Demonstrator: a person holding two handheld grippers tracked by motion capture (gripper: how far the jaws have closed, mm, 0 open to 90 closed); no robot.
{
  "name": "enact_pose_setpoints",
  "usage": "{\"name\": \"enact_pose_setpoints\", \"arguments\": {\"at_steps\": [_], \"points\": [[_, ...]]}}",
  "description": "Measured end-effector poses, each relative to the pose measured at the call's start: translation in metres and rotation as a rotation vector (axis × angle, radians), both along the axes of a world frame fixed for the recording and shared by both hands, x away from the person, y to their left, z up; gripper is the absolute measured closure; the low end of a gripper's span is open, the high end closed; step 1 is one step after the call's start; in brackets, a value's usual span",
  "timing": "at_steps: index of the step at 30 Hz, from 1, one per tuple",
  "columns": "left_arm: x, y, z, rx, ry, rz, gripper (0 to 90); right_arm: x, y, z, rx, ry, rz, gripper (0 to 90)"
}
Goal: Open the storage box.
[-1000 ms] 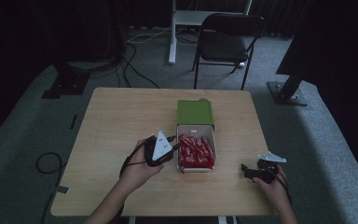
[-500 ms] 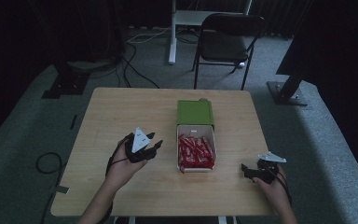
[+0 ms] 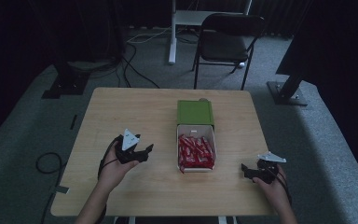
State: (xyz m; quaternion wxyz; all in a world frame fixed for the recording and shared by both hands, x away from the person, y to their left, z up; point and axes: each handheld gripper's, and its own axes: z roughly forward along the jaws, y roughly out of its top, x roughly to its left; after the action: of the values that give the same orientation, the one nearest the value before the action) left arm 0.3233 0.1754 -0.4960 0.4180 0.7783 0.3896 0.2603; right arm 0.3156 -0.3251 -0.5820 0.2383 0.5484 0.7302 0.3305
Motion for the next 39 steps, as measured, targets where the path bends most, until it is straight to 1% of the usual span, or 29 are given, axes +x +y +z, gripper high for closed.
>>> {"name": "enact_pose_setpoints", "arguments": {"at_steps": [1, 2, 3, 4, 7, 8, 11, 12, 13, 14, 16, 17, 18, 19, 20, 21, 22, 23, 25, 26, 27, 28, 29, 30, 32, 34, 35, 38, 39], "points": [[0.0, 0.003, -0.003, 0.002, 0.008, 0.008, 32.2, 0.0, 0.0, 0.0, 0.0, 0.0, 0.0, 12.2], [0.0, 0.003, -0.003, 0.002, 0.008, 0.008, 29.6, 0.0, 0.0, 0.0, 0.0, 0.0, 0.0, 12.2], [-0.001, 0.011, -0.009, -0.008, 0.029, 0.035, 28.7, 0.0, 0.0, 0.0, 0.0, 0.0, 0.0, 12.1], [-0.001, 0.016, -0.012, -0.016, 0.044, 0.044, 27.9, 0.0, 0.0, 0.0, 0.0, 0.0, 0.0, 12.1], [-0.003, 0.028, -0.02, -0.037, 0.068, 0.079, 21.1, 0.0, 0.0, 0.0, -0.001, -0.001, 0.0, 12.1], [-0.004, 0.031, -0.022, -0.056, 0.075, 0.089, 19.9, 0.0, 0.0, 0.0, 0.0, 0.0, 0.0, 12.2], [-0.006, 0.042, -0.028, -0.084, 0.096, 0.124, 19.9, 0.0, 0.0, 0.0, 0.0, 0.0, 0.0, 12.2], [-0.007, 0.046, -0.03, -0.09, 0.102, 0.145, 19.9, 0.0, 0.0, 0.0, 0.0, 0.0, 0.0, 12.1], [-0.008, 0.049, -0.032, -0.096, 0.103, 0.159, 19.9, 0.0, 0.0, 0.0, 0.0, 0.0, 0.0, 12.2], [-0.008, 0.049, -0.032, -0.096, 0.103, 0.159, 19.9, 0.0, 0.0, 0.0, 0.0, 0.0, 0.0, 12.2], [-0.009, 0.055, -0.035, -0.1, 0.098, 0.188, 19.9, 0.0, 0.0, 0.0, -0.003, -0.001, 0.002, 12.2], [-0.01, 0.06, -0.037, -0.103, 0.1, 0.205, 18.0, 0.0, 0.0, 0.0, -0.003, -0.002, 0.003, 12.2], [-0.01, 0.06, -0.037, -0.103, 0.1, 0.205, 17.7, 0.0, 0.0, 0.0, -0.003, -0.002, 0.003, 12.2], [-0.011, 0.063, -0.039, -0.1, 0.101, 0.218, 16.8, 0.0, 0.0, 0.0, -0.003, -0.002, 0.002, 12.2], [-0.013, 0.068, -0.042, -0.105, 0.102, 0.248, 16.5, 0.0, 0.0, 0.0, -0.003, -0.002, 0.002, 12.2], [-0.013, 0.068, -0.042, -0.105, 0.102, 0.248, 16.5, 0.0, 0.0, 0.0, -0.003, -0.002, 0.002, 12.2], [-0.013, 0.07, -0.042, -0.107, 0.104, 0.264, 16.5, 0.0, 0.0, 0.0, -0.003, -0.002, 0.002, 12.2], [-0.015, 0.075, -0.046, -0.095, 0.111, 0.302, 16.4, 0.0, 0.0, 0.0, -0.003, -0.002, 0.003, 12.2], [-0.017, 0.079, -0.048, -0.088, 0.125, 0.327, 15.5, 0.0, 0.0, 0.0, -0.003, -0.002, 0.002, 12.2], [-0.017, 0.079, -0.048, -0.088, 0.125, 0.327, 15.5, 0.0, 0.0, 0.0, -0.003, -0.002, 0.002, 12.2], [-0.018, 0.081, -0.05, -0.078, 0.133, 0.339, 15.5, 0.0, 0.0, 0.0, -0.003, -0.002, 0.002, 12.2], [-0.019, 0.085, -0.052, -0.061, 0.146, 0.377, 15.3, 0.0, 0.0, 0.0, -0.004, -0.003, 0.003, 12.1], [-0.02, 0.087, -0.053, -0.057, 0.15, 0.391, 15.2, 0.0, 0.0, 0.0, -0.003, -0.002, 0.003, 12.2], [-0.02, 0.087, -0.053, -0.057, 0.15, 0.391, 15.0, 0.0, 0.0, 0.0, -0.003, -0.002, 0.003, 12.2], [-0.02, 0.091, -0.055, -0.05, 0.157, 0.425, 14.5, 0.0, 0.0, 0.0, -0.003, -0.003, 0.003, 12.1], [-0.021, 0.094, -0.057, -0.049, 0.169, 0.441, 14.3, 0.0, 0.0, 0.0, -0.003, -0.003, 0.003, 12.2], [-0.022, 0.096, -0.06, -0.041, 0.189, 0.451, 14.3, 0.0, 0.0, 0.0, -0.003, -0.002, 0.003, 12.1], [-0.023, 0.098, -0.063, -0.037, 0.2, 0.461, 14.3, 0.0, 0.0, 0.0, -0.004, -0.003, 0.004, 12.2], [-0.024, 0.1, -0.065, -0.015, 0.214, 0.468, 14.3, 0.0, 0.0, 0.0, -0.004, -0.003, 0.004, 12.2]]}}
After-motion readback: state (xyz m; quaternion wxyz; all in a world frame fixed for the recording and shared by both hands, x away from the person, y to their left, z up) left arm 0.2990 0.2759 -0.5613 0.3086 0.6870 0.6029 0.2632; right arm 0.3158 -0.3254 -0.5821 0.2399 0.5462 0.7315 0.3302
